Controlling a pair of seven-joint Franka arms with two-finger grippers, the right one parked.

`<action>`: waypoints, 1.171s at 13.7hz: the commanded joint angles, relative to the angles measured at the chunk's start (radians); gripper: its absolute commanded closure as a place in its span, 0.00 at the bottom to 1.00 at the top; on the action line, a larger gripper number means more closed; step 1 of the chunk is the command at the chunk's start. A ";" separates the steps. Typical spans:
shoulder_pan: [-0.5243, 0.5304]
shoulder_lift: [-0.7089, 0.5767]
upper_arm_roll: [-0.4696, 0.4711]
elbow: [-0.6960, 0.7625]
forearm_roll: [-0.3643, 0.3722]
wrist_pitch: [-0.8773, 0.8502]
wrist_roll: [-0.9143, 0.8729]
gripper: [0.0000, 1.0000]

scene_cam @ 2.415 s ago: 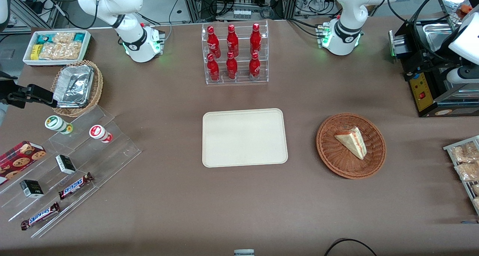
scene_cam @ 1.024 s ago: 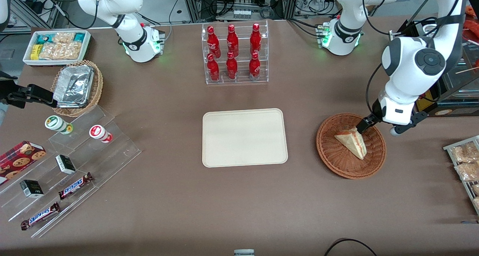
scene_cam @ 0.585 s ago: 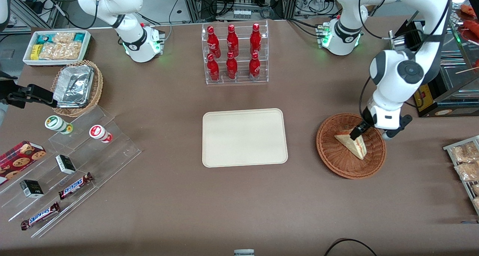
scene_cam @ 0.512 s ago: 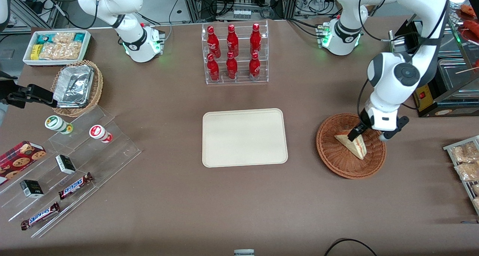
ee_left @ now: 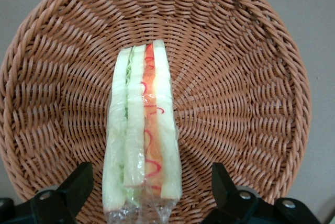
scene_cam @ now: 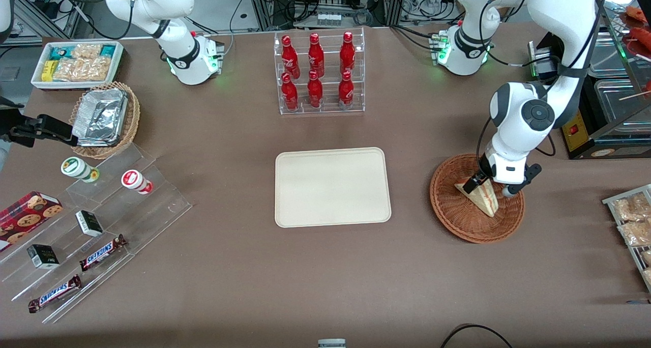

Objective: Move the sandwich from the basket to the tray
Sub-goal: 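Lower the open left gripper and grasp the wrapped sandwich wedge, then lift the sandwich and carry it over the cream tray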

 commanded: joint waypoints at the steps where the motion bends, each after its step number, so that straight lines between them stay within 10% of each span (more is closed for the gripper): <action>1: -0.007 0.014 0.006 0.012 0.005 0.019 -0.009 0.55; 2: -0.003 0.014 0.006 0.013 0.005 0.018 -0.007 1.00; 11: -0.007 -0.110 0.009 0.038 0.043 -0.088 -0.007 1.00; 16: -0.016 -0.194 -0.053 0.313 0.078 -0.603 -0.004 1.00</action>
